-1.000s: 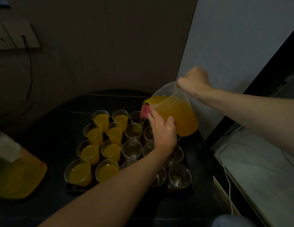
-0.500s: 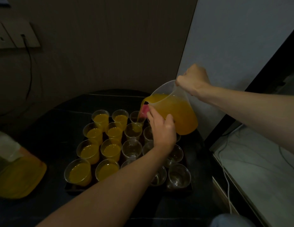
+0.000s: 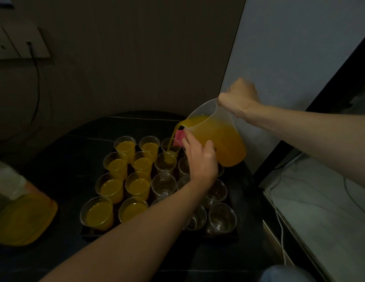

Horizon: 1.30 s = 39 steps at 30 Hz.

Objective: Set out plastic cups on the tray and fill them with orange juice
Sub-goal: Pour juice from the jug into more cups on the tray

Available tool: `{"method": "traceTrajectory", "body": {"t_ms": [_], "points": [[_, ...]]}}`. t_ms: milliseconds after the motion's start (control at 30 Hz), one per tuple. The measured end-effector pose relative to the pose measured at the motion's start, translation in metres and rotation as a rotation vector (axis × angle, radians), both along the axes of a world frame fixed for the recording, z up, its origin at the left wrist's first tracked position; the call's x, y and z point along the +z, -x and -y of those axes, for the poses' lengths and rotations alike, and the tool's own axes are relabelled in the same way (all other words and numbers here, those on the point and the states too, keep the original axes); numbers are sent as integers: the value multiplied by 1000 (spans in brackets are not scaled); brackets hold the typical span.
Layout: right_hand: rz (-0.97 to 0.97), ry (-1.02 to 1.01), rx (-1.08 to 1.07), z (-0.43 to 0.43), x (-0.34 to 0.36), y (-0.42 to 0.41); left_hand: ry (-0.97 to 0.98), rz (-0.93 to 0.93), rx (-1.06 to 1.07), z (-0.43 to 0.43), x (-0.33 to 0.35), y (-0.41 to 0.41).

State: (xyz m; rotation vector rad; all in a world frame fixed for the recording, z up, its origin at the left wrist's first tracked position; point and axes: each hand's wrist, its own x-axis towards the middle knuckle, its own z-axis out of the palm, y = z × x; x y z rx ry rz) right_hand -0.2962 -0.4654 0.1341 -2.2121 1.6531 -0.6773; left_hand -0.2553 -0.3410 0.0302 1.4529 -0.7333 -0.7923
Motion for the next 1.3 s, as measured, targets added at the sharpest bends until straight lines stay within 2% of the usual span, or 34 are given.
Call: {"method": "traceTrajectory", "body": {"t_ms": [1300], "points": [[-24,19,-13,-4,7,0,42,-32,1,13,-22,-6]]}}
